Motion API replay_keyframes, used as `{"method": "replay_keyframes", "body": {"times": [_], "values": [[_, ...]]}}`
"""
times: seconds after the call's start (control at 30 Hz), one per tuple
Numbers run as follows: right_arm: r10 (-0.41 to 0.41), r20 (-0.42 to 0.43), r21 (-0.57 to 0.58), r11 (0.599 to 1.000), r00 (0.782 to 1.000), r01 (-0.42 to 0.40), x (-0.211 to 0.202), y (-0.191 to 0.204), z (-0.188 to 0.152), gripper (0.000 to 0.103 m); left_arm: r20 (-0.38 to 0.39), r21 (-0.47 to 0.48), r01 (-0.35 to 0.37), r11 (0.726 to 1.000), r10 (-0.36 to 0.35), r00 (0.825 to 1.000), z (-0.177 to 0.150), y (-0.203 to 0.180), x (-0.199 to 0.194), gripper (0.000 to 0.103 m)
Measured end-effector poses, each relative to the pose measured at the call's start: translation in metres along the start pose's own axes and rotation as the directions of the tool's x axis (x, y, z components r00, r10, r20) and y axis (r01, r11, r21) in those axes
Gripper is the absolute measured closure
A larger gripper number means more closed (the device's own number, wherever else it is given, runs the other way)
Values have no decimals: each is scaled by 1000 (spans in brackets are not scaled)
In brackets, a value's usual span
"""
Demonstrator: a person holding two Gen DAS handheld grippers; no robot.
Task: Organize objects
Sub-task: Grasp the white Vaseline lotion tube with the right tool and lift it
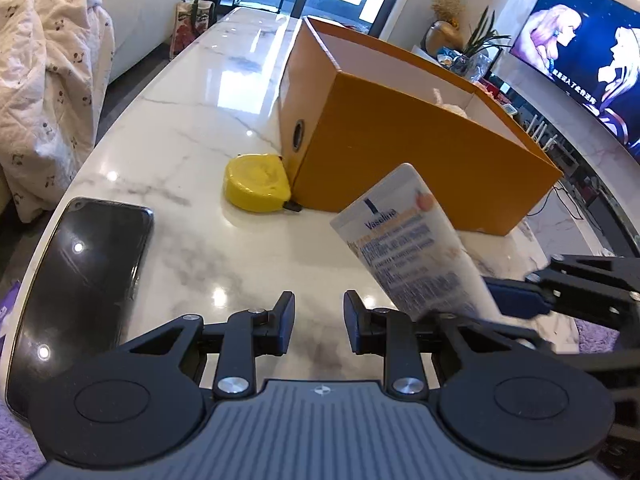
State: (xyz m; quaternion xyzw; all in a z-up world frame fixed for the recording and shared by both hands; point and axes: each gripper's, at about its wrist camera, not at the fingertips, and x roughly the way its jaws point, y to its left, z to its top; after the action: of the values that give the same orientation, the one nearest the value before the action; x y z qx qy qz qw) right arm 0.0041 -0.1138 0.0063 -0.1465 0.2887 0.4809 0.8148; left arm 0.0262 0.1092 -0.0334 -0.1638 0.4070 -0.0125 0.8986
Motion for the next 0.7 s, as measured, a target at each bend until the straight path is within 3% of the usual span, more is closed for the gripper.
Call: {"method": "replay_keyframes", "body": {"times": [0.17, 0.27, 0.33, 0.43, 0.7], "values": [[2, -2, -31, 1000, 1000, -2, -11, 5, -8, 76, 39, 31, 36, 999, -38, 999, -1, -10, -6, 74], [2, -5, -38, 999, 1000, -2, -15, 8, -15, 76, 65, 22, 153, 988, -154, 986, -2, -12, -13, 75], [-9, -10, -41, 999, 1000, 9, -18, 8, -19, 77, 73, 42, 186, 982, -189, 979, -3, -19, -17, 76], [-18, -2, -35, 999, 1000, 18, -20, 7, -20, 78, 61, 72, 173, 982, -177, 982, -5, -28, -18, 77], [-50, 9, -21, 999, 999, 50, -20, 9, -20, 80, 33, 41, 122, 992, -123, 992, -9, -24, -20, 77]]}}
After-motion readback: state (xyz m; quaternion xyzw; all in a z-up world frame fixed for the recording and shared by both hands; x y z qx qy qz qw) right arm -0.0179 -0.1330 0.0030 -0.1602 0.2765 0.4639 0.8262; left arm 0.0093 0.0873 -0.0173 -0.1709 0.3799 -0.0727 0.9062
